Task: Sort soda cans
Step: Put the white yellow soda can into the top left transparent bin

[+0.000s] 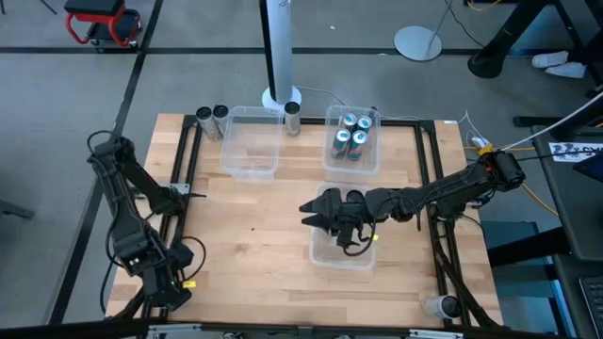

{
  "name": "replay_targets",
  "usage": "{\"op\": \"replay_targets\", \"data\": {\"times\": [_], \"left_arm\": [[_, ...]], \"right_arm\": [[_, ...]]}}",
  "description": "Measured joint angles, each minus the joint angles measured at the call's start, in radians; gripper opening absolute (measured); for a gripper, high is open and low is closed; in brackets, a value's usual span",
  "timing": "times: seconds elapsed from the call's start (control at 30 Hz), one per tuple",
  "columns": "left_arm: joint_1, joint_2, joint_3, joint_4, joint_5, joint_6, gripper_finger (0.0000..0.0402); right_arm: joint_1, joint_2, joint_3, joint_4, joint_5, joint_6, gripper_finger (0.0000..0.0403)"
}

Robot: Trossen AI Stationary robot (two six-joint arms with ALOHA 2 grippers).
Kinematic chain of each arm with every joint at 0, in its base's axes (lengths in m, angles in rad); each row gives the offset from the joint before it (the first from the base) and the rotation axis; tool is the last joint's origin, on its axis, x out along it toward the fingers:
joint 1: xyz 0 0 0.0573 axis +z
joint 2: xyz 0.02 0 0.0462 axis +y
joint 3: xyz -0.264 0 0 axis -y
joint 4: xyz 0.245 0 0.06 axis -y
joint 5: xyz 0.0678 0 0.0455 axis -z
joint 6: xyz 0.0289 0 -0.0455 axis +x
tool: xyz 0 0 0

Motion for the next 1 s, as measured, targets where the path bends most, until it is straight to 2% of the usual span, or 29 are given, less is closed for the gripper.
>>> {"op": "replay_targets", "data": {"times": [0.7,0.8,1.0], "left_arm": [[-0.093,0.126,-0.002,0.046,0.008,0.080,0.0347],[-0.095,0.144,-0.002,0.049,0.007,0.096,0.0347],[-0.100,0.198,-0.002,0.050,0.007,0.183,0.0346]], "right_arm": [[0.001,0.000,0.000,-0.032,-0.026,0.099,0.0365],[0.016,-0.005,0.000,-0.057,-0.025,0.146,0.0365],[0.065,-0.021,0.000,-0.013,-0.025,0.108,0.0365]]}}
